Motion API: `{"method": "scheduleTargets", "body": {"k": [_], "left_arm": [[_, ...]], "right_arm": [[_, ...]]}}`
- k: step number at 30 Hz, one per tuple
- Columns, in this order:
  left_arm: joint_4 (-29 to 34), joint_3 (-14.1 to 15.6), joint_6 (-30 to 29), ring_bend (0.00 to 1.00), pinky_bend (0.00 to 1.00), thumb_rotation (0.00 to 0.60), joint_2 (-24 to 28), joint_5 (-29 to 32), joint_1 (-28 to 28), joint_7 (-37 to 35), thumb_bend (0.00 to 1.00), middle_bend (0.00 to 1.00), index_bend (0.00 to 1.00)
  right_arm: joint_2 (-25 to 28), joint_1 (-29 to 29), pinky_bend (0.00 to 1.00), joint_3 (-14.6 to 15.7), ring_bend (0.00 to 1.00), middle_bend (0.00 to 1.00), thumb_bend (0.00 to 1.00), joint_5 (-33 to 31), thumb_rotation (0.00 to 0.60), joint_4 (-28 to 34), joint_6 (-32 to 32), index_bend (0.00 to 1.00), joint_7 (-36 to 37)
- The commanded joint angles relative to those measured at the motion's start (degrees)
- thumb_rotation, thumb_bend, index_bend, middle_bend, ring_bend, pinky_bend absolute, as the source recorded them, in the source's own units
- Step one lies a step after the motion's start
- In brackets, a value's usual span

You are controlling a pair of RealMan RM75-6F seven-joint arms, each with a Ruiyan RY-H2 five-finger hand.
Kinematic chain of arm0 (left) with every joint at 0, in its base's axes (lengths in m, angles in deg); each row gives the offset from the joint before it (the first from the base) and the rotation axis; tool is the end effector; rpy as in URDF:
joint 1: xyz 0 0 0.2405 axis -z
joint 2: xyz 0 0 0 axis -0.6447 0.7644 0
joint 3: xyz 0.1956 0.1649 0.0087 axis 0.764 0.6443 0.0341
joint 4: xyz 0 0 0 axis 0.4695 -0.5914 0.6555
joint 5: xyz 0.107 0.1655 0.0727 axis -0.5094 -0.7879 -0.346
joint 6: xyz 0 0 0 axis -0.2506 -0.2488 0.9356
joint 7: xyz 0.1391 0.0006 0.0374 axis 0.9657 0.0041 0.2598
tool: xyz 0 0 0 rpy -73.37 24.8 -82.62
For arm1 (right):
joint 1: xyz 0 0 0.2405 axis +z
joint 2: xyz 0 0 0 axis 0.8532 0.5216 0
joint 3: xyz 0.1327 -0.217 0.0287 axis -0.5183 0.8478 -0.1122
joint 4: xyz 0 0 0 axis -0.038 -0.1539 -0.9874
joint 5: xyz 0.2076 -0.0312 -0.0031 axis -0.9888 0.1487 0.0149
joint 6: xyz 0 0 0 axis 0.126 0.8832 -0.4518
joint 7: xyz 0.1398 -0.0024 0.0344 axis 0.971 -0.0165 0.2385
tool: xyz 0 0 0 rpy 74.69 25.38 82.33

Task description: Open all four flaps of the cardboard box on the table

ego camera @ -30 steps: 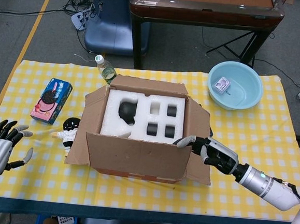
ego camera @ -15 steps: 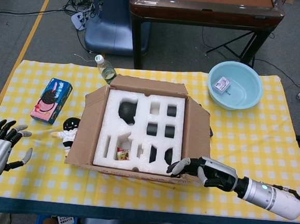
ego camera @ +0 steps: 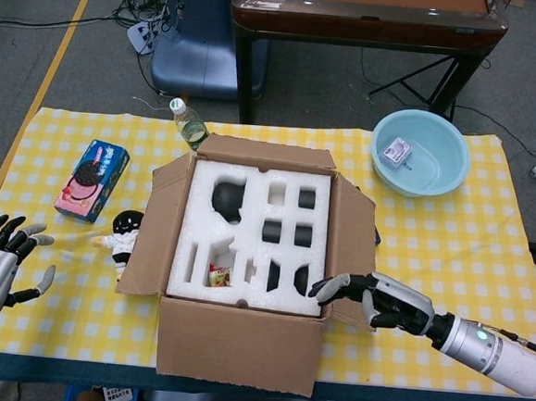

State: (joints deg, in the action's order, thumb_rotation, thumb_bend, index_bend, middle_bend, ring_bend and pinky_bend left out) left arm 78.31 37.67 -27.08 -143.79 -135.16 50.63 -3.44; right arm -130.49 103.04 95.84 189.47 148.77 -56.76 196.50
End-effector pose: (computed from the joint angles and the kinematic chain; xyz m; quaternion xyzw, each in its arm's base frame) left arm -0.2688 0.2072 0.1799 -0.6429 -0.3443 -0.3714 0.5747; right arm -0.1606 -0.2539 0.1577 -0.4873 0.7553 -0.4188 0.1292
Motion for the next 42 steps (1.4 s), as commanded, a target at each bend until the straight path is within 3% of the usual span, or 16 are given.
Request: {"method": "scheduleTargets", "body": {"k": [1,6,8,13,17,24,42], "left_arm": [[-0.17,-0.02,0.0,0.08,0.0,0.237,-0.03,0.3,-0.09,0.2,0.43,0.21,0.38],[-0.63,-0.43,-0.29,0.08,0.0,0.24,-0.28,1.7,-0.42,0.43,0.43,0.21,0.38],[-0.84,-0.6,-0.73,0.08,0.0,0.251,-0.52,2.07,-0.63,0.93,0.43,0.21,0.38],[-1.05,-0.71,-1.99,0.08,0.0,0.268,-1.27,2.85,-1.41,2.6,0.43,0.21,0.37],[-1.18,-0.37,-2.89,0.08,0.0,0.345,-1.75,3.04,-2.29,2.94,0.43,0.21,0.36],[-1.51,0.03,-4.07,0.08,0.0,0.349,-2.51,3.16,-3.52,2.7,0.43,0.2,0.35],[-0.87,1.09,-6.53,0.08,0.0,0.347,-3.39,0.67,-5.63,2.82,0.43,0.2,0.34]], "right_arm": [[1.2,-4.09,0.19,-1.69,0.12,0.24,0.92,-10.34,0.6,3.62,6.76,0.32,-26.43],[-0.87,-11.27,0.19,-4.47,0.12,0.23,0.83,-21.57,0.6,7.03,6.51,0.32,-59.7],[-2.29,-13.86,0.19,-5.07,0.12,0.22,0.77,-24.75,0.6,7.84,5.19,0.31,-69.45],[-5.78,-19.46,0.19,-6.07,0.11,0.19,0.71,-29.01,0.6,7.61,0.09,0.29,-86.33],[-9.26,-24.15,0.19,-6.77,0.12,0.19,0.7,-31.33,0.6,6.26,-5.03,0.29,-97.17],[-12.27,-29.5,0.19,-7.49,0.12,0.18,0.7,-31.88,0.6,4.64,-10.8,0.28,-105.76],[-13.22,-33.61,0.19,-9.08,0.12,0.18,0.7,-28.85,0.6,2.9,-12.34,0.28,-105.17]]}}
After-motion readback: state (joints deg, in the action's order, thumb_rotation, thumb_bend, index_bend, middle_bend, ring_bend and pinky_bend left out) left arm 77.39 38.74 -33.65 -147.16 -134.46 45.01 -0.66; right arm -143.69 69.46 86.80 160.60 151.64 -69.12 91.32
